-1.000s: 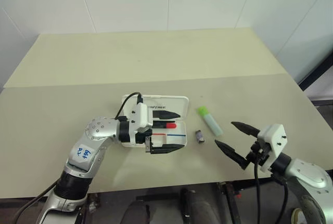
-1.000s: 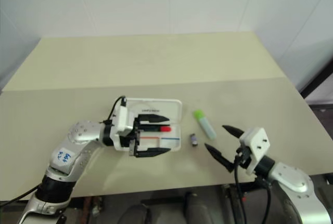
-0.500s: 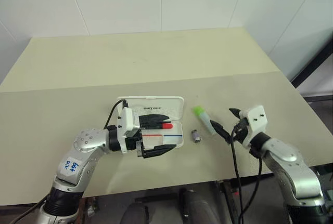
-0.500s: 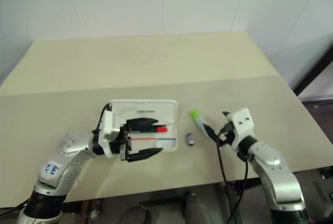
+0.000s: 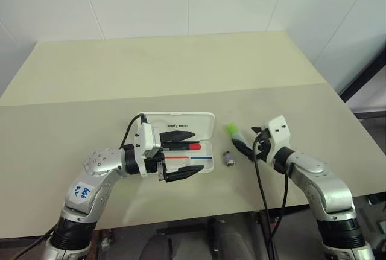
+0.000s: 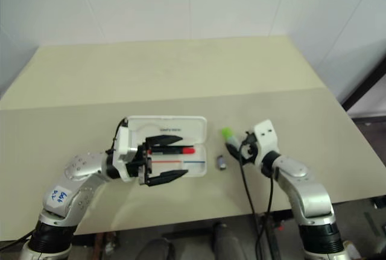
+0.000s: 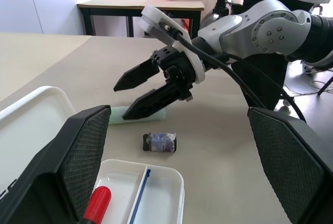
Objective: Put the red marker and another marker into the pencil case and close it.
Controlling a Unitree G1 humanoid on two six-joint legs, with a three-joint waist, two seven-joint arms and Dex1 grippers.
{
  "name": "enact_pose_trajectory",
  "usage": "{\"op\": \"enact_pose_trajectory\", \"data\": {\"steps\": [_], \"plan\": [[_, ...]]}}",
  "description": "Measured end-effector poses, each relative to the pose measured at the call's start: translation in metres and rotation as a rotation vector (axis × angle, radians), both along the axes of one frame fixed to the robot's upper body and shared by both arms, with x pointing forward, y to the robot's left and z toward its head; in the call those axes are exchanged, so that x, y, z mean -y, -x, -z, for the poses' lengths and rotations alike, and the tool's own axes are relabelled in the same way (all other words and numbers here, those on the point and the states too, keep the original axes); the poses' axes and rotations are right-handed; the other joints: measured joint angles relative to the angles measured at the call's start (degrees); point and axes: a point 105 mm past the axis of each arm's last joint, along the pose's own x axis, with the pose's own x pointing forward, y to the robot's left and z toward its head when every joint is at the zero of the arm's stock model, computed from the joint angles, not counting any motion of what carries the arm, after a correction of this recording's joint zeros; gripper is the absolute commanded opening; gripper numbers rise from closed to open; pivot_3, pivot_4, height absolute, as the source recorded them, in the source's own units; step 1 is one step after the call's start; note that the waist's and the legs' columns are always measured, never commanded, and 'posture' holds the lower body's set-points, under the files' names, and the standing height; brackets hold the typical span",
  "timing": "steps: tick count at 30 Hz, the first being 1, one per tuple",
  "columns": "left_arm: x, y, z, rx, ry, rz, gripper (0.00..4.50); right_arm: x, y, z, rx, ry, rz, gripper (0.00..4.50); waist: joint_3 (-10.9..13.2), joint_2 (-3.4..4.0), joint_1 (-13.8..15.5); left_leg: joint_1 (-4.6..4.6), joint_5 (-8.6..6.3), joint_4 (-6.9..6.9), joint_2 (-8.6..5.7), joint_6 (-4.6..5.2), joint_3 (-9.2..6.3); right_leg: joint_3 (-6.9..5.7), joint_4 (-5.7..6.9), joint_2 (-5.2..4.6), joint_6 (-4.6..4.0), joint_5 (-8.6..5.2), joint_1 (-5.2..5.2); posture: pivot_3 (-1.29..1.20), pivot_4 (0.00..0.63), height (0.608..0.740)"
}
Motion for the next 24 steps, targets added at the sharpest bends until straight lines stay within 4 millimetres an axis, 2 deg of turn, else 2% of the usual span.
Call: {"op": "enact_pose_trajectory", "data": {"steps": [18,21,24], "plan": [[0.001,0.002,-0.002,-0.004,0.024,0.009,4.48,-0.003,0.003,0.017,-0.076,0.064,0.011,4.5,0.0,-0.02,-0.1,-0.01,-0.01,-0.08,-0.01,0.0,0.25,0.29,0.0,0.02,0.04,-0.01,-0.18,0.0,0.15,0.74],[0.001,0.003,-0.003,-0.004,0.028,0.013,4.5,-0.001,0.001,0.017,-0.093,0.078,0.03,3.86,0.0,-0.07,-0.1,0.0,-0.01,-0.07,-0.01,0.0,0.33,0.38,0.0,0.03,0.07,-0.01,-0.09,0.0,0.15,0.74],[0.004,0.008,-0.007,0.009,0.04,0.031,4.5,0.0,0.001,0.018,-0.107,0.085,0.042,2.85,-0.1,-0.18,-0.1,0.02,-0.02,-0.07,-0.01,-0.01,0.33,0.38,-0.08,0.02,0.11,-0.03,-0.01,0.0,0.15,0.74]]}}
